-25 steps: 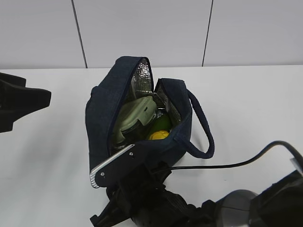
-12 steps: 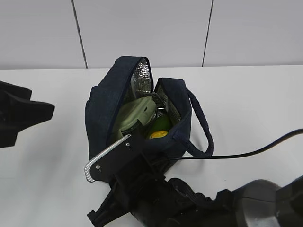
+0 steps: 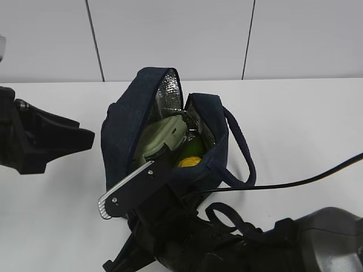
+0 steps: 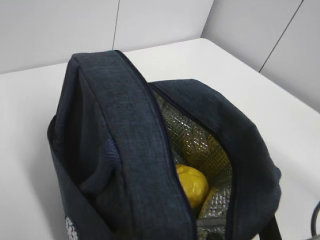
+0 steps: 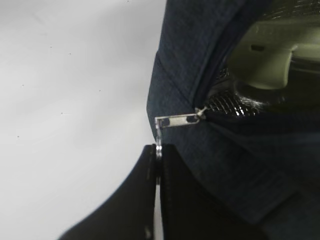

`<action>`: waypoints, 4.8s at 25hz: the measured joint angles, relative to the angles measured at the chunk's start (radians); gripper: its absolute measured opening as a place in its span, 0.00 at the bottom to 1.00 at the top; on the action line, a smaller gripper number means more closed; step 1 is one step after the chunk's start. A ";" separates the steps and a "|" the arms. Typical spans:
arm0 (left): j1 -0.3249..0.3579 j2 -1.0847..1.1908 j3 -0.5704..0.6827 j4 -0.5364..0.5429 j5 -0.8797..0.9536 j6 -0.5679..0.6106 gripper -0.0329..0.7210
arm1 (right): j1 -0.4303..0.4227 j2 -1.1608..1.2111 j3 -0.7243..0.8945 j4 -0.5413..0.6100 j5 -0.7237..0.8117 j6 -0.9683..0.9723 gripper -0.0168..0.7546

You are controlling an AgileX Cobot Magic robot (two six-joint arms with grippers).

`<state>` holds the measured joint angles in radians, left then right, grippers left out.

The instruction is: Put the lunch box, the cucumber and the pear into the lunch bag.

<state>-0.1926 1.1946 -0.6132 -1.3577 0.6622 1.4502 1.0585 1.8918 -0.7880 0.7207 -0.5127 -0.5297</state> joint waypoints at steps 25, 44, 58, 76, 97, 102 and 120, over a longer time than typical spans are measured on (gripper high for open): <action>0.084 0.280 -0.004 -0.209 0.221 0.276 0.45 | 0.000 -0.044 0.000 0.032 0.056 -0.021 0.02; 0.082 0.280 -0.004 -0.170 0.223 0.326 0.46 | 0.000 -0.227 -0.043 0.203 0.102 -0.273 0.02; 0.082 0.280 -0.005 -0.134 0.198 0.328 0.46 | 0.000 -0.236 -0.104 0.407 0.083 -0.561 0.02; 0.030 0.358 -0.008 -0.089 0.165 0.442 0.46 | 0.000 -0.254 -0.104 0.425 0.084 -0.568 0.02; -0.048 0.358 -0.027 -0.119 0.013 0.456 0.05 | 0.000 -0.265 -0.104 0.440 0.055 -0.572 0.02; -0.048 0.358 -0.027 -0.119 0.012 0.456 0.05 | -0.008 -0.274 -0.121 0.450 0.051 -0.586 0.02; -0.049 0.358 -0.008 -0.144 0.000 0.456 0.05 | -0.457 -0.203 -0.377 0.532 0.513 -0.621 0.02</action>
<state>-0.2418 1.5524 -0.6207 -1.5014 0.6620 1.9058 0.6016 1.6883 -1.1645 1.2527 0.0000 -1.1504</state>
